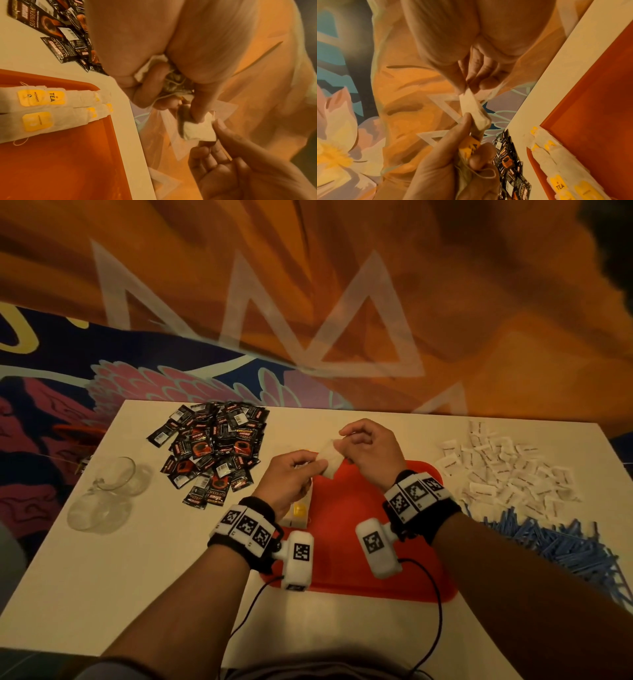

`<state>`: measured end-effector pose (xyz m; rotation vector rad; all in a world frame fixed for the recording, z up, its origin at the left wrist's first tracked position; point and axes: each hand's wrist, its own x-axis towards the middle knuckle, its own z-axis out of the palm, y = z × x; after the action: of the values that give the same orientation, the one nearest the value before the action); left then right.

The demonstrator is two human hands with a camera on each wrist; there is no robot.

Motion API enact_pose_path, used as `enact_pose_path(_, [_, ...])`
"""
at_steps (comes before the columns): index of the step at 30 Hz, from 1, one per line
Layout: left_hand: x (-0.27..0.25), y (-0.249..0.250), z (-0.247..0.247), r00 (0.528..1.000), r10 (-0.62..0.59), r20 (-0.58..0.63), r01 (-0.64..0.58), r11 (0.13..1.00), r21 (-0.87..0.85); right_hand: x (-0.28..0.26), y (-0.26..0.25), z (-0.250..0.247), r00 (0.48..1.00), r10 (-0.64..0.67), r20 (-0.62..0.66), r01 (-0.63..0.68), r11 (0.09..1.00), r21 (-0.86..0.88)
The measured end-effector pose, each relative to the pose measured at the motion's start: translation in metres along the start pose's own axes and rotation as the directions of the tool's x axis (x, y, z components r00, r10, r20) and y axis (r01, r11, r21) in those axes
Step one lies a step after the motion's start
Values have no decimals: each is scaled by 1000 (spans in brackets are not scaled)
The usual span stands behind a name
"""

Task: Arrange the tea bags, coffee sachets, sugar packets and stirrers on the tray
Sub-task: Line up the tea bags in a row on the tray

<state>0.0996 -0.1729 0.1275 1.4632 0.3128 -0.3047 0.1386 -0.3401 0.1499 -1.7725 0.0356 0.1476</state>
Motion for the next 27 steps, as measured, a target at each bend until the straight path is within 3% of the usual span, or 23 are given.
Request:
enact_pose_path(7, [-6,1,-3,991,117,70,-130,966,224,-4,-3,9,999,-19,-44,21,999,37])
enact_pose_path(11, [-7,-3,-10,991,131,20,-133,977,167,-9,5,15,996,79,34,-77,996,-36])
enact_pose_path(16, [-7,-7,-23,990,136,-24,-124,953,276,-15,8,28,999,30,37,-21,977,-213])
enact_pose_path(20, [-7,-2,-32,981,177,-83,-160,971,175,-19,7,41,999,-25,45,36,970,-240])
enact_pose_path(27, [-3,-4,-56,972,214,-96,-186,953,240,-20,27,70,991,102,88,-73,958,-279])
